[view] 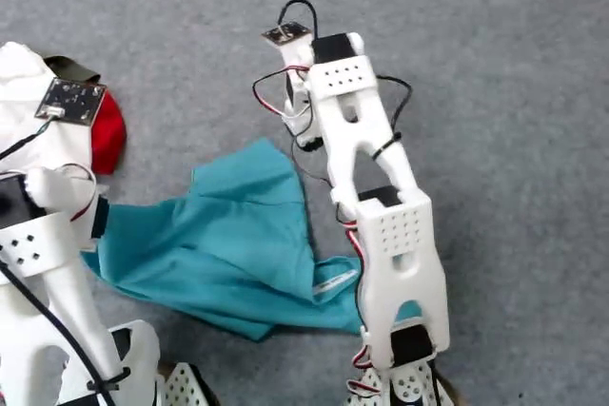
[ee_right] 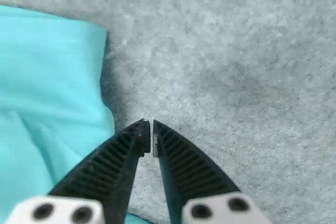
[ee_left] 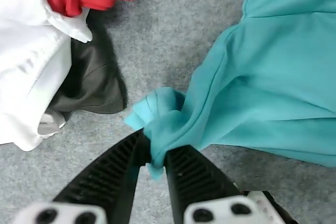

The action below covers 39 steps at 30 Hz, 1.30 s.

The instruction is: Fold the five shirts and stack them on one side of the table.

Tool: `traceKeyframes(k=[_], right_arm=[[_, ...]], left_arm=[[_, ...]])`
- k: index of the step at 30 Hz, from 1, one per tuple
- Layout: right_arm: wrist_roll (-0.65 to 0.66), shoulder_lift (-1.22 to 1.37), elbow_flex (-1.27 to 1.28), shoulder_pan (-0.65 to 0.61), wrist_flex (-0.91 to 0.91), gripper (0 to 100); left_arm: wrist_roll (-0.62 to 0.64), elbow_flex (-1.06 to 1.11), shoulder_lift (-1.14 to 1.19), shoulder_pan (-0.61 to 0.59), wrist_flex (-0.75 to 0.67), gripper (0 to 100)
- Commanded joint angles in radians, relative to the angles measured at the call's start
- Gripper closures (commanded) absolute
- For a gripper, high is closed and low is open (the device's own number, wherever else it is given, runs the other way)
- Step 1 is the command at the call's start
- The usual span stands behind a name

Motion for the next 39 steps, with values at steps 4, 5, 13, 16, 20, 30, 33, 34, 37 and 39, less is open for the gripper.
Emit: traceKeyframes(k=[4, 5, 13, 16, 20, 30, 33, 34, 37, 39], right_arm=[[0.054, -0.019, -0.090, -0.043, -0.011, 90.6], [0.043, -0.019, -0.096, -0.046, -0.035, 86.9], [0.020, 0.044, -0.113, -0.132, -0.189, 73.7], [0.018, 0.127, -0.137, -0.150, -0.227, 73.7], [-0.014, 0.257, -0.245, -0.158, -0.221, 73.7], [-0.006, 0.423, -0.671, -0.167, 0.015, 73.7], [-0.014, 0.412, -0.766, -0.157, 0.040, 73.7], [-0.015, 0.400, -0.776, -0.152, 0.040, 73.7], [-0.023, 0.355, -0.753, -0.164, 0.040, 73.7], [-0.040, 0.332, -0.690, -0.187, 0.040, 73.7]], left_arm=[[0.020, -0.041, -0.015, 0.012, 0.005, 97], [0.020, -0.042, -0.015, 0.012, 0.005, 97], [0.020, -0.033, -0.015, 0.012, 0.006, 97], [0.023, -0.033, -0.015, 0.012, 0.006, 97], [0.025, -0.033, -0.015, 0.012, 0.006, 97], [0.021, -0.033, -0.012, 0.012, 0.006, 97], [0.021, -0.033, -0.014, 0.012, 0.006, 97], [0.021, -0.033, -0.015, 0.012, 0.006, 97], [0.020, -0.033, -0.015, 0.012, 0.006, 97], [0.020, -0.033, -0.015, 0.012, 0.006, 97]])
